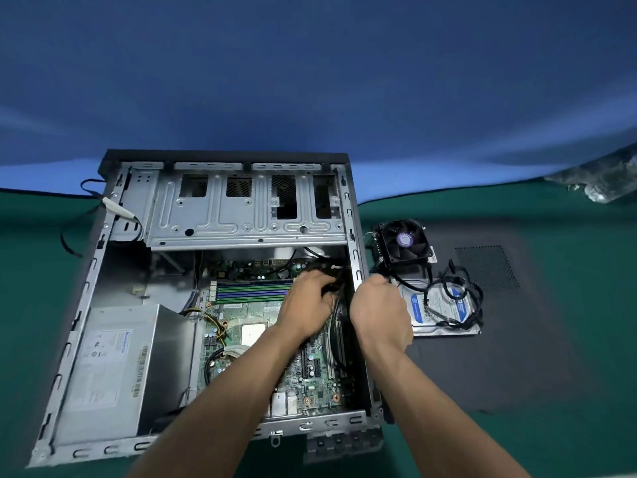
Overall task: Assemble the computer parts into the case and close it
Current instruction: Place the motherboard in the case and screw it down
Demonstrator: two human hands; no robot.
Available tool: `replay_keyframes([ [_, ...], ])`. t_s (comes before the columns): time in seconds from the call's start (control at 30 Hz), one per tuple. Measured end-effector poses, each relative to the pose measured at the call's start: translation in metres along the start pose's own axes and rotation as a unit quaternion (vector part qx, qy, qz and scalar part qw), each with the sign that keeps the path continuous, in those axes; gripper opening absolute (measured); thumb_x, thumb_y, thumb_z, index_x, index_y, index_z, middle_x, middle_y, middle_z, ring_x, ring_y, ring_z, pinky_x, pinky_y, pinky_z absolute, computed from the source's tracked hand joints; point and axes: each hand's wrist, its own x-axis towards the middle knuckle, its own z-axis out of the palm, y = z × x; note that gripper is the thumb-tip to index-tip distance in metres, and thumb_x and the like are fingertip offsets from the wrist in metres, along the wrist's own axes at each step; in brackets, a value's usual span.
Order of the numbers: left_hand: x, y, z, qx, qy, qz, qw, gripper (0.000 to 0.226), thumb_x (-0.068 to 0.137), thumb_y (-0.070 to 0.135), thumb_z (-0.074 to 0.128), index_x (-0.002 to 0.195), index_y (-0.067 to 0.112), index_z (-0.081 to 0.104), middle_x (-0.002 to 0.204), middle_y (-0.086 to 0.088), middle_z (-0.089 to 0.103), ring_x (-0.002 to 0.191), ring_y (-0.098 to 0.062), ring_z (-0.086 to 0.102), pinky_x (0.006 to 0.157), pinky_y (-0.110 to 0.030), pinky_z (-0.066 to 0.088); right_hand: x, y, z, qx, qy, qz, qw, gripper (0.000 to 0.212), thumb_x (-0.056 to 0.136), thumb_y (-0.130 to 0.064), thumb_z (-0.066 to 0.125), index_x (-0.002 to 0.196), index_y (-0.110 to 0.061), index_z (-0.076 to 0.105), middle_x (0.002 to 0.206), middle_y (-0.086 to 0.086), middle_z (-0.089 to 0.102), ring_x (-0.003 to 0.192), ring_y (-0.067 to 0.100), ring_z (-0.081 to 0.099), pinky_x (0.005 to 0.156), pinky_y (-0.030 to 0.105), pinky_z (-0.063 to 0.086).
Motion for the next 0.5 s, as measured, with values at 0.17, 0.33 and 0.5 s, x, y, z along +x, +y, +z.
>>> replay_keyframes([
  [0.17,-0.022,0.002,-0.015,0.019,0.057,-0.033,0.998,0.027,0.089,0.005,0.052,0.111,0.010,0.067,0.117,-0.001,0.060,0.114,-0.016,0.045,0.097,-0.028,0.036,0.002,-0.003,0.001,-0.072,0.076,-0.158,0.982,0.046,0.103,-0.034,0.019,0.103,-0.008,0.058,0.102,0.011,0.066,0.092,0.031,0.062,0.064,0.032,0.031],
  [0.33,-0.038,-0.004,-0.026,0.030,0.089,-0.113,0.989,0.038,0.089,0.008,0.056,0.126,0.012,0.057,0.133,-0.001,0.052,0.126,-0.015,0.040,0.105,-0.030,0.031,0.007,-0.008,0.002,-0.131,0.073,-0.256,0.955,0.044,0.104,-0.039,0.016,0.112,-0.011,0.049,0.110,0.006,0.061,0.093,0.025,0.060,0.060,0.031,0.032],
  [0.5,-0.032,-0.006,-0.028,0.018,0.082,-0.147,0.986,0.062,0.085,0.006,0.058,0.142,0.010,0.037,0.141,-0.006,0.042,0.132,-0.020,0.033,0.112,-0.035,0.028,0.008,-0.011,0.003,-0.180,0.086,-0.269,0.942,0.040,0.104,-0.037,0.016,0.109,-0.012,0.047,0.103,0.003,0.062,0.078,0.021,0.065,0.053,0.027,0.034],
])
